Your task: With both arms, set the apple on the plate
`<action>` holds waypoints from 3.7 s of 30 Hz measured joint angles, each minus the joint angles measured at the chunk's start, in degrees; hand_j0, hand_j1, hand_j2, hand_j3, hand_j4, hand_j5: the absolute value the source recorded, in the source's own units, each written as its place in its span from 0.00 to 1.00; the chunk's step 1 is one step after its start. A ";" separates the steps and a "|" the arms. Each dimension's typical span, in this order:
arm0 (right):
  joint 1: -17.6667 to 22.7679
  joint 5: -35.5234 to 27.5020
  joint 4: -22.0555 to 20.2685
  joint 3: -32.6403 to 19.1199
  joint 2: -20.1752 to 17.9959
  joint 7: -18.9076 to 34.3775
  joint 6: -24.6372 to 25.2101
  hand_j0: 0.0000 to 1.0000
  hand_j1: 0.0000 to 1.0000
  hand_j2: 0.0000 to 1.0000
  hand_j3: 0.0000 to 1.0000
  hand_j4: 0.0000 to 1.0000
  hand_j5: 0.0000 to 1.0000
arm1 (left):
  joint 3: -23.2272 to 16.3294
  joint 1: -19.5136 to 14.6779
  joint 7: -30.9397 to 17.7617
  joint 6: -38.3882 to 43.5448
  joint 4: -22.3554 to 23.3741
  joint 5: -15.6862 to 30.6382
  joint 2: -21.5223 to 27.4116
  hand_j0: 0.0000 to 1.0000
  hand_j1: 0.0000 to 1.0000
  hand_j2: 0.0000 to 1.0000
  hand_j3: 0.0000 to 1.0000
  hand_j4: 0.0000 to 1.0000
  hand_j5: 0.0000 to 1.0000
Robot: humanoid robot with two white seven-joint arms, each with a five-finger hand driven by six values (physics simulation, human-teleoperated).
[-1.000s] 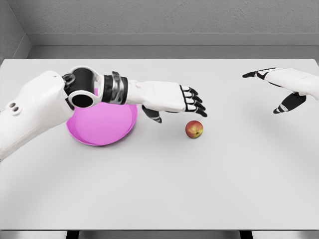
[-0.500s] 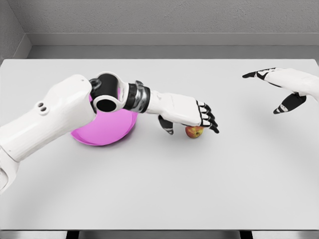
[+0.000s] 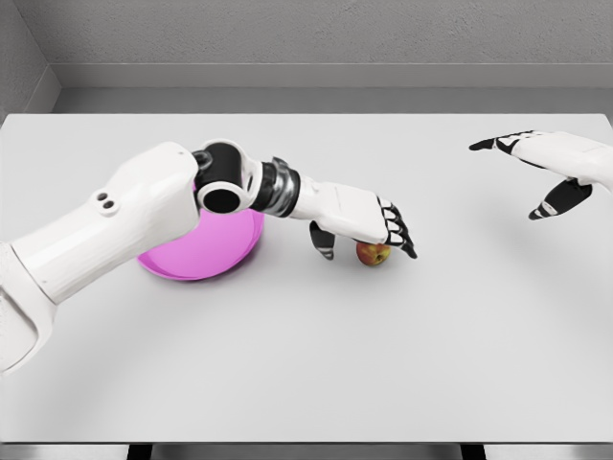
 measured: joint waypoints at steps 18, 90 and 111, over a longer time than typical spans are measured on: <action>0.00 0.00 0.00 0.00 -0.88 0.00 0.00 1.00 1.00 1.00 1.00 1.00 1.00 | -4.86 -5.01 -4.26 0.01 2.53 -1.78 -4.00 1.00 1.00 1.00 1.00 1.00 1.00; 0.09 0.00 -0.11 -0.07 -0.97 0.00 0.00 1.00 1.00 1.00 1.00 1.00 1.00 | -2.75 -8.88 -5.73 -0.08 3.02 1.71 2.53 0.09 0.09 0.09 0.09 0.09 0.09; 0.53 -0.01 -0.20 -0.11 -1.34 0.00 0.00 1.00 1.00 1.00 1.00 1.00 1.00 | -2.11 -5.89 -5.67 -0.02 -6.61 3.28 21.13 1.00 1.00 1.00 1.00 1.00 1.00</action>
